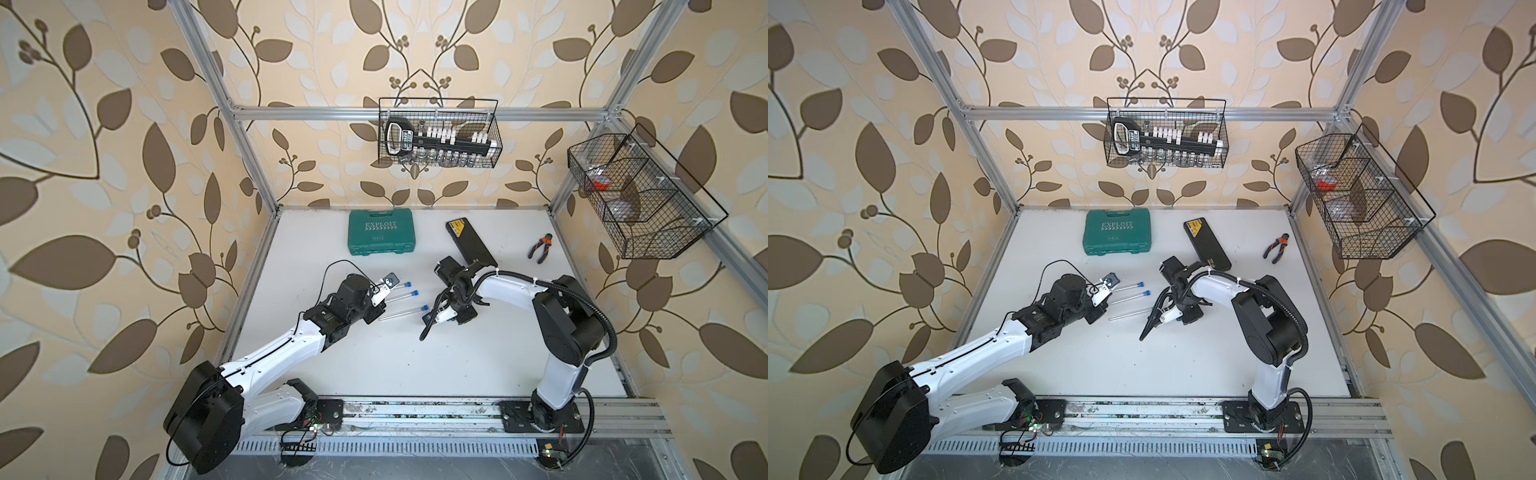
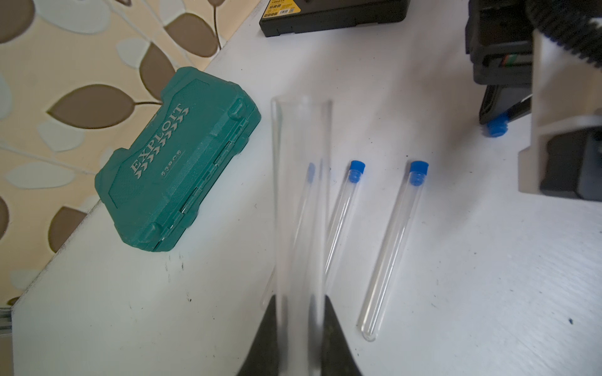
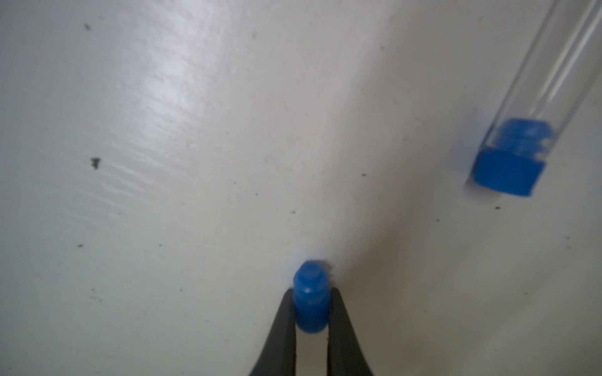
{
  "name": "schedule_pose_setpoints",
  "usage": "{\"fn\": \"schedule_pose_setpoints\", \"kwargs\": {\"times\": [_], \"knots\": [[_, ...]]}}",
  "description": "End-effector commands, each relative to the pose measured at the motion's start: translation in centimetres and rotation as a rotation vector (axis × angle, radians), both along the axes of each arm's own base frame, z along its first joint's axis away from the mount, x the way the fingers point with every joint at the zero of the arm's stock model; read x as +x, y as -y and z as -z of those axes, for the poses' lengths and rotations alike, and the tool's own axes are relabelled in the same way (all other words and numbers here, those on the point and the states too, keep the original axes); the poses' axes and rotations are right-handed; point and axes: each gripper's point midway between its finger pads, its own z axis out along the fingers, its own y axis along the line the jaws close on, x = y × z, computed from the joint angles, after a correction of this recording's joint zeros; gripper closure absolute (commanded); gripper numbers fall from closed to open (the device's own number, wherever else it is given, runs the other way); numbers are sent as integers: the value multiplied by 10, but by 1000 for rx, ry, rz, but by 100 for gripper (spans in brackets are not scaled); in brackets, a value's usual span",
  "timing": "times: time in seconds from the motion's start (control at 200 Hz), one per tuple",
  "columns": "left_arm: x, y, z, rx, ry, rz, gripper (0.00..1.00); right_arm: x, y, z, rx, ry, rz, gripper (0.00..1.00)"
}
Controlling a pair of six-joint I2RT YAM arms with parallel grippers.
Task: Insert stoppers into test tubes
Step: Insert the stopper into the test tube.
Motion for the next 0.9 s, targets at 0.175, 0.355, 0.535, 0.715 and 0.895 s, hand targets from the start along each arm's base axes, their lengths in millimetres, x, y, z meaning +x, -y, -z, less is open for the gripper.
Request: {"fn": "schedule_pose_setpoints", "kwargs": {"times": [0.175, 0.355, 0.535, 0.715, 0.895], "knots": [[5, 0, -13, -9, 44, -1, 100, -14, -9, -10, 75, -108, 163, 92], [5, -5, -4, 32, 45, -5, 100, -16, -12, -25, 154, -124, 262, 92], [3, -6, 14, 89, 28, 21, 100, -14, -9, -44, 244, -113, 353, 92], [-11, 6, 36, 177, -1, 145, 100, -19, -10, -66, 323, -106, 400, 90], [-35, 29, 57, 325, -4, 332, 100, -25, -17, -85, 410, -101, 416, 90]]}}
